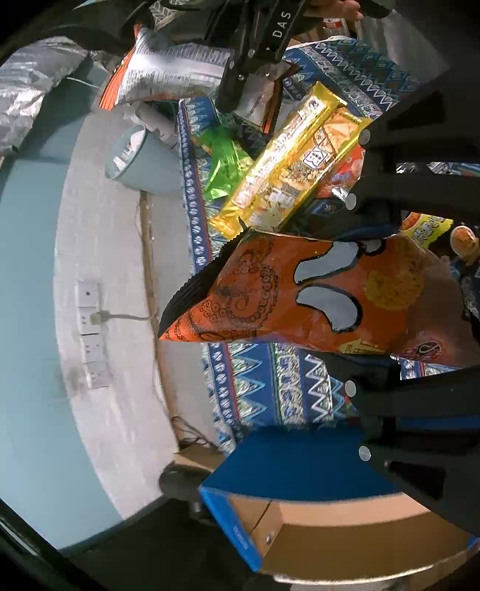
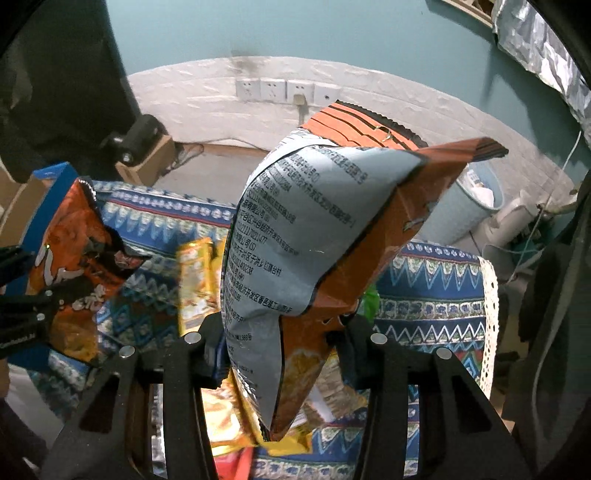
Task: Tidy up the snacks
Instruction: 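Carry both chip bags over the cardboard box and release them inside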
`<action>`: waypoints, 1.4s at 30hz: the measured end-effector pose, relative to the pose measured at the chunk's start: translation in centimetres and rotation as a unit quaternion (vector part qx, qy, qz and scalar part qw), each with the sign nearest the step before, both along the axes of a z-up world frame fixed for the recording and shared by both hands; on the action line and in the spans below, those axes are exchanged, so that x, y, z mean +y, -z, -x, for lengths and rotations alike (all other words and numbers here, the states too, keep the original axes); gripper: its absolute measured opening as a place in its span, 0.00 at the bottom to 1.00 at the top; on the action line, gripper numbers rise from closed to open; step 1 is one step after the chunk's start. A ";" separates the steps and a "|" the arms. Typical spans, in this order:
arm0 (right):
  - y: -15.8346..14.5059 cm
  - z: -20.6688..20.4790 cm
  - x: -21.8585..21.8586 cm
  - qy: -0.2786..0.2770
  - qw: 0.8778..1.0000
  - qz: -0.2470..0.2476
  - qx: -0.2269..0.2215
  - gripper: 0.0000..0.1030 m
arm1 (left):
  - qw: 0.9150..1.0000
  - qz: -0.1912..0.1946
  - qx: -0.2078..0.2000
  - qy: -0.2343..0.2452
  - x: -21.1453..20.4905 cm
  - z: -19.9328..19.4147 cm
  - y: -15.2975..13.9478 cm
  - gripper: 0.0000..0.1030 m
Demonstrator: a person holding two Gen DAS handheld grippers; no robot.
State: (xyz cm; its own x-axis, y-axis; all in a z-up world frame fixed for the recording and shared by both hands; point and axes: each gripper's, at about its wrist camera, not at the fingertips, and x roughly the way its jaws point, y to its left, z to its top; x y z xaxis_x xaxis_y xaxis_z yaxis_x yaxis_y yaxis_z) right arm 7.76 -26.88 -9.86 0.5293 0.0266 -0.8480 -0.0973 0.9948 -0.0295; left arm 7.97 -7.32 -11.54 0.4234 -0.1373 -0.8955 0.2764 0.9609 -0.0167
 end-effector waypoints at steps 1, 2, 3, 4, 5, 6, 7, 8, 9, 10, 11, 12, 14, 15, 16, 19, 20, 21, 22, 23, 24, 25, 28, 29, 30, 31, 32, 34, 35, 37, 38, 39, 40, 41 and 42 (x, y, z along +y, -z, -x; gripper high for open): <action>-0.3 0.2 0.2 -0.002 1.000 -0.001 -0.003 0.44 | 1.000 -0.002 -0.007 0.001 0.0 0.3 -0.5 0.46; -0.7 0.4 0.5 -0.005 1.000 -0.004 -0.006 0.44 | 1.000 -0.003 -0.011 0.002 0.2 0.5 -0.8 0.46; -0.9 0.5 0.7 -0.007 1.000 -0.005 -0.008 0.44 | 1.000 -0.003 -0.016 0.002 0.4 0.8 -1.2 0.46; -1.1 0.7 0.8 -0.009 1.000 -0.007 -0.011 0.44 | 1.000 -0.001 -0.018 0.001 0.6 0.9 -1.5 0.46; -1.5 0.8 1.2 -0.013 1.000 -0.010 -0.013 0.44 | 1.000 0.002 -0.021 -0.001 0.8 1.2 -1.9 0.46; -1.7 1.0 1.4 -0.015 1.000 -0.011 -0.015 0.44 | 1.000 0.003 -0.023 -0.002 1.0 1.3 -2.2 0.46; -2.0 1.3 1.6 -0.018 1.000 -0.012 -0.018 0.44 | 1.000 0.003 -0.026 -0.005 1.2 1.5 -2.5 0.46; -2.4 1.4 2.0 -0.021 0.999 -0.012 -0.021 0.44 | 1.000 0.002 -0.029 -0.006 1.4 1.7 -2.9 0.46; -2.5 1.5 2.2 -0.024 0.999 -0.013 -0.023 0.44 | 0.999 0.001 -0.032 -0.007 1.6 1.9 -3.1 0.46; -2.8 1.6 2.4 -0.027 0.999 -0.016 -0.025 0.44 | 0.999 -0.001 -0.036 -0.009 1.9 2.1 -3.5 0.46; -3.1 1.8 2.8 -0.030 0.999 -0.018 -0.029 0.44 | 0.999 -0.003 -0.040 -0.010 2.1 2.3 -3.8 0.46; -3.4 1.9 3.1 -0.035 0.999 -0.019 -0.032 0.44 | 0.999 -0.004 -0.044 -0.012 2.4 2.6 -4.2 0.46; -4.0 2.1 4.0 -0.043 0.998 -0.022 -0.038 0.44 | 0.999 -0.004 -0.049 -0.016 2.9 3.0 -4.7 0.46; -4.2 2.3 4.3 -0.047 0.998 -0.025 -0.040 0.44 | 0.999 -0.005 -0.050 -0.019 3.3 3.2 -5.0 0.46; -4.4 2.4 4.6 -0.051 0.997 -0.028 -0.041 0.44 | 0.998 -0.004 -0.051 -0.020 3.7 3.4 -5.3 0.46; -5.0 2.7 6.2 -0.069 0.996 -0.034 -0.046 0.44 | 0.998 -0.003 -0.054 -0.024 4.6 4.1 -6.1 0.46; -5.1 2.6 6.6 -0.073 0.996 -0.035 -0.046 0.44 | 0.998 -0.004 -0.057 -0.025 5.0 4.3 -6.3 0.46; -5.2 2.6 7.1 -0.077 0.995 -0.037 -0.047 0.44 | 0.998 -0.006 -0.060 -0.027 5.4 4.6 -6.5 0.46; -5.3 2.5 7.5 -0.082 0.995 -0.039 -0.047 0.44 | 0.997 -0.009 -0.064 -0.029 5.9 4.8 -6.7 0.46; -5.4 2.5 8.1 -0.087 0.994 -0.043 -0.047 0.44 | 0.997 -0.010 -0.067 -0.031 6.3 5.1 -6.9 0.46; -5.6 2.4 8.6 -0.092 0.994 -0.047 -0.047 0.44 | 0.997 -0.011 -0.071 -0.033 6.8 5.3 -7.1 0.46; -5.5 2.2 8.9 -0.098 0.993 -0.049 -0.046 0.44 | 0.996 -0.012 -0.075 -0.035 7.3 5.5 -7.4 0.46; -5.7 1.9 10.4 -0.114 0.991 -0.052 -0.046 0.44 | 0.995 -0.016 -0.084 -0.046 8.7 6.0 -7.8 0.46; -5.8 1.8 11.0 -0.119 0.990 -0.053 -0.046 0.44 | 0.995 -0.014 -0.084 -0.050 9.2 6.0 -7.8 0.46; -5.7 1.9 11.3 -0.124 0.990 -0.054 -0.046 0.44 | 0.995 -0.010 -0.082 -0.055 9.9 6.0 -7.9 0.46; -5.8 1.8 11.8 -0.129 0.989 -0.056 -0.046 0.44 | 0.995 -0.006 -0.080 -0.060 10.5 6.1 -7.9 0.46; -5.8 1.6 12.4 -0.134 0.988 -0.059 -0.045 0.44 | 0.995 -0.004 -0.079 -0.064 11.0 6.1 -7.9 0.46; -5.8 1.2 13.1 -0.142 0.987 -0.061 -0.044 0.44 | 0.994 0.000 -0.080 -0.074 12.3 6.3 -8.0 0.46; -5.8 0.9 13.7 -0.146 0.986 -0.062 -0.043 0.44 | 0.994 0.001 -0.081 -0.078 12.9 6.4 -8.0 0.46; -5.7 0.7 14.7 -0.153 0.985 -0.065 -0.042 0.44 | 0.993 0.009 -0.079 -0.088 13.9 6.6 -8.0 0.46; -5.6 0.5 15.2 -0.157 0.984 -0.068 -0.041 0.44 | 0.993 0.013 -0.076 -0.093 14.5 6.7 -8.0 0.46; -5.6 0.4 15.8 -0.162 0.984 -0.070 -0.040 0.44 | 0.993 0.016 -0.074 -0.096 14.9 6.7 -7.9 0.46; -5.5 0.2 16.3 -0.166 0.983 -0.071 -0.038 0.44 | 0.992 0.019 -0.072 -0.101 15.5 6.7 -7.8 0.46; -5.4 0.0 16.9 -0.172 0.982 -0.072 -0.037 0.44 | 0.992 0.020 -0.072 -0.105 16.0 6.9 -7.8 0.46; -5.4 -0.2 17.4 -0.176 0.981 -0.073 -0.035 0.44 | 0.991 0.020 -0.073 -0.110 16.6 7.0 -7.8 0.46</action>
State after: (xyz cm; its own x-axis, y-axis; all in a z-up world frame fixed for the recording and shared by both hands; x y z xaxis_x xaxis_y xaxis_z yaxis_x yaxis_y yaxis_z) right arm 7.97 -9.48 -4.46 0.5225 0.3374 -0.7830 -0.4385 0.8939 0.0926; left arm 0.94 9.31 -3.73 0.5714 -0.0619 -0.8183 0.0626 0.9975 -0.0318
